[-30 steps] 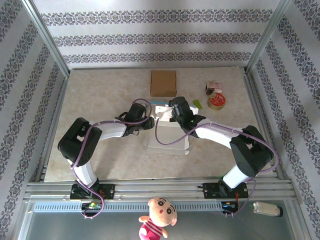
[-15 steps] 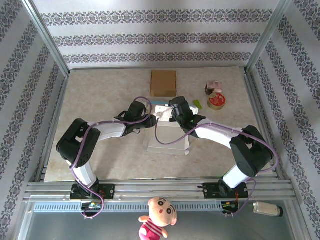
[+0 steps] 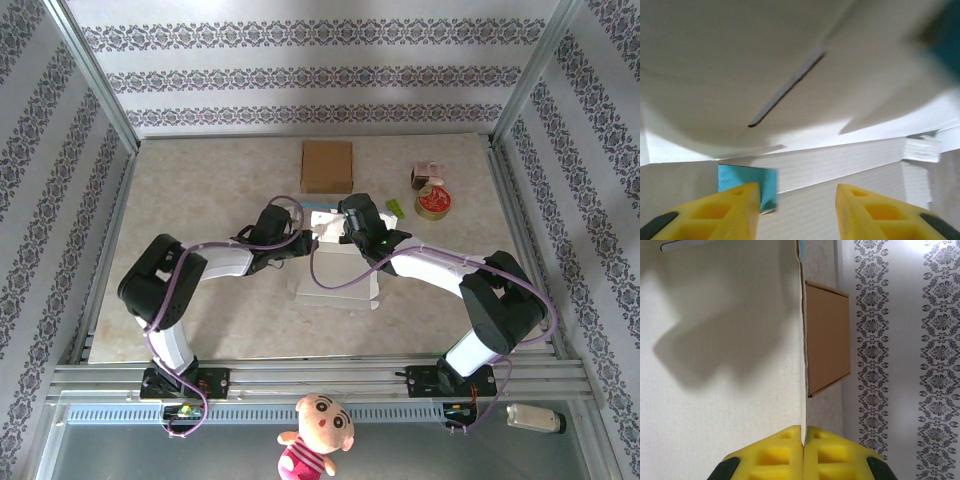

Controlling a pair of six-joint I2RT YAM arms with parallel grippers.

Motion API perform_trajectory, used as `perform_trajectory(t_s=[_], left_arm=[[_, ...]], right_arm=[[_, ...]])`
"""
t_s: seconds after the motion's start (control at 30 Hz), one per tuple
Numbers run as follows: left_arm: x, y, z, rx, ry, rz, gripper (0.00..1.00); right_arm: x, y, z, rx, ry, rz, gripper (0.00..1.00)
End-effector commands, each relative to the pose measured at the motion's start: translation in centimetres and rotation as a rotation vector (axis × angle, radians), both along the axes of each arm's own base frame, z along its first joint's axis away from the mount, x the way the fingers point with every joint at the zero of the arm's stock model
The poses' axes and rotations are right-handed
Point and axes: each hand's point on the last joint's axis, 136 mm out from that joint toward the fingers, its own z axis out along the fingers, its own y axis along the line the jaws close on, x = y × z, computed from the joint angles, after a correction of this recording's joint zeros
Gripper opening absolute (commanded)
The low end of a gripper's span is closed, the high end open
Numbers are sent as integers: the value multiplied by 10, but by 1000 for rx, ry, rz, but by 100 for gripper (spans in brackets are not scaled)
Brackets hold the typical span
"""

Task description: Fold the paper box

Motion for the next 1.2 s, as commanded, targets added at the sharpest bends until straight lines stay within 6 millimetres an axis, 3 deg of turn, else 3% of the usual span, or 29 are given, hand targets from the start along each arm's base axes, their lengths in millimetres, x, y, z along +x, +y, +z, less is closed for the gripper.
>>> perform_trajectory(t_s=[0.0,0.13,0.27,0.43,0.63,0.77,0.93,1.17], left_arm=[[6,12,61,3,-165,28,46],[4,43,95,93,-233,88,49],[4,77,109,177,-250,121,52],[10,109,87,245,-195,89,54],[22,123,56,202,-73,74,51],[35,118,41,171,-26,43,42],[45,89,29,37,2,-56,34],[42,59,41,-160,-41,-146,33]], right_arm=[[-1,-6,-6,-9,-3,-17,1],[1,-7,-10,-21,-20,-30,0],[2,-7,-14,-54,-63,-37,0],[3,-6,-26,-75,-74,-41,0],[2,-3,-22,-75,-88,-26,0],[0,1,-17,-85,-116,-8,0],[1,2,-8,-98,-159,2,0],[7,4,0,-117,-215,9,0]])
